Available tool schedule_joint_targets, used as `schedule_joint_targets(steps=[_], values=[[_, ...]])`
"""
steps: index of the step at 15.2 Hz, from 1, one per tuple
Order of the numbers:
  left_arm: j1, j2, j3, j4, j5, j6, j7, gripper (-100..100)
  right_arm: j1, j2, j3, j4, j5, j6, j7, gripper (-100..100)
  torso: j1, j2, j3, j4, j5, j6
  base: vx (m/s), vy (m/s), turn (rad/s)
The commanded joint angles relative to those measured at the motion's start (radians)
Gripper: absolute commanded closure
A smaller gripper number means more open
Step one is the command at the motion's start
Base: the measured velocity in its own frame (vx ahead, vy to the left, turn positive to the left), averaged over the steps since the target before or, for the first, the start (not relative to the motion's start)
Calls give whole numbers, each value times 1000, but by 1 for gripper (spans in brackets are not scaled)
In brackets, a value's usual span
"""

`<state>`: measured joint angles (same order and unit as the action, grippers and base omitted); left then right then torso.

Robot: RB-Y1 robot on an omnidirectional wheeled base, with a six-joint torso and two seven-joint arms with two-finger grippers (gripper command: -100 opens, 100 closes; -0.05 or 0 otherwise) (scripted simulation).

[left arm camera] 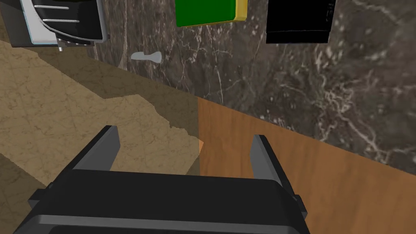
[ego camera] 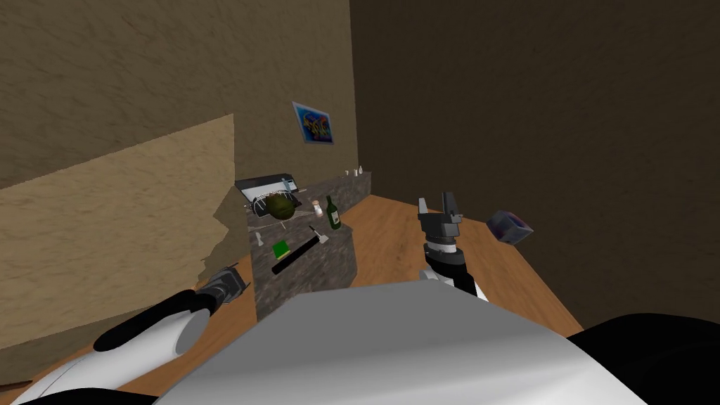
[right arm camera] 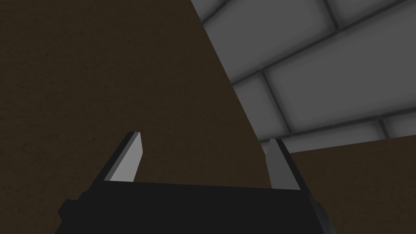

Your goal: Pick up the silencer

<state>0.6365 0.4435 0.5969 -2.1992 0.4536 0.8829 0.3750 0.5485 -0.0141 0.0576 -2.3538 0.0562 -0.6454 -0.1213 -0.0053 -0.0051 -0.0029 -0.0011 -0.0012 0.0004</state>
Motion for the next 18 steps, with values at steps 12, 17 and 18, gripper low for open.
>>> schedule_joint_targets(steps=[12,17,18], values=[[35,6,89,34,72,248,82,-100,0,0,0,0,0,0,0,0,-1,-2,-1,0,0,0,90,-61,-82],[48,2,117,51,98,325,114,-100,0,0,0,0,0,0,0,0,0,-1,0,0,0,0,100,-52,-88],[53,-1,129,58,109,359,129,-100,0,0,0,0,0,0,0,0,1,0,0,0,0,0,96,-52,-119]])
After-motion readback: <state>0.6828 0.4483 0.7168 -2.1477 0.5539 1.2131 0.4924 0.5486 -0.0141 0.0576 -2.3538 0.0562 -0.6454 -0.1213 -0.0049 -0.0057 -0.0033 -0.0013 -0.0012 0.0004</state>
